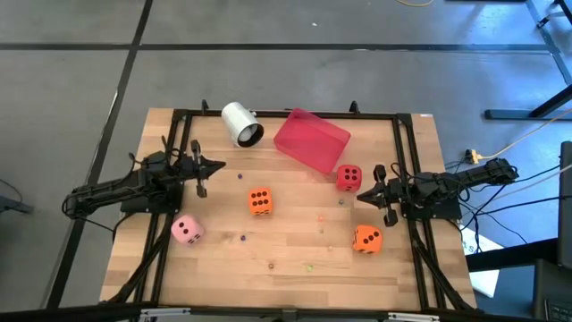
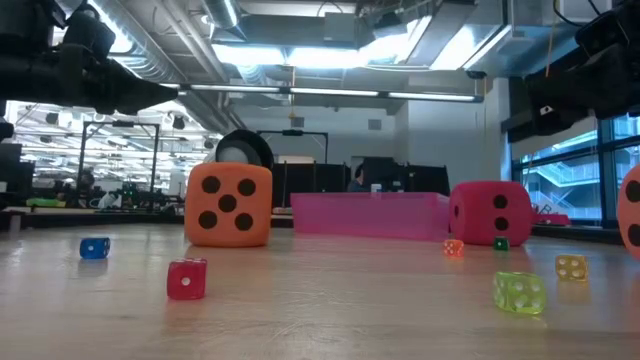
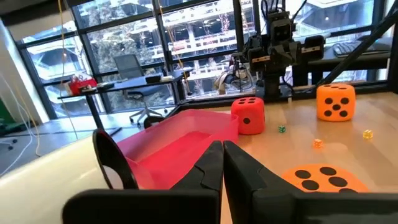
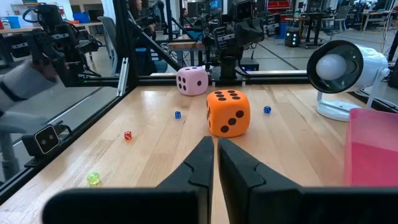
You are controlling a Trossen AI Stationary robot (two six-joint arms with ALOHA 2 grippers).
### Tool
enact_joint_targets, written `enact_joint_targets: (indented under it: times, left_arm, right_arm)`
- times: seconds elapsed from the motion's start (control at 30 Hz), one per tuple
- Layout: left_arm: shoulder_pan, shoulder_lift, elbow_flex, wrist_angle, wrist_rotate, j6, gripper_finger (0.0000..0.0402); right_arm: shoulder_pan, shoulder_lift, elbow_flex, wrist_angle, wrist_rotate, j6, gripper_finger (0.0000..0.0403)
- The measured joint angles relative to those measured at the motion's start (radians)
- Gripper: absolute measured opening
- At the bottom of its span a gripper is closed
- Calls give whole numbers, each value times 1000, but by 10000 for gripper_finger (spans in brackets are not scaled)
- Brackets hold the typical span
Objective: Pick & Place Dice
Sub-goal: Put the big pink die into the red bin
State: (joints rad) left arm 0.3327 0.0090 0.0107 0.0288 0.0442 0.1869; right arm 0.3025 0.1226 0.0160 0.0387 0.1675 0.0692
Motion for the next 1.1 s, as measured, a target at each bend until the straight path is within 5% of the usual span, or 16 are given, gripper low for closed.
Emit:
enact_joint_targets:
  times: [0.73,1.1]
  left_arm:
    - [0,0,1,105,70,-140,9]
    - [0,0,4,147,109,-215,73]
  right_arm:
    - [0,0,0,0,0,0,25]
    - [0,0,0,0,0,0,25]
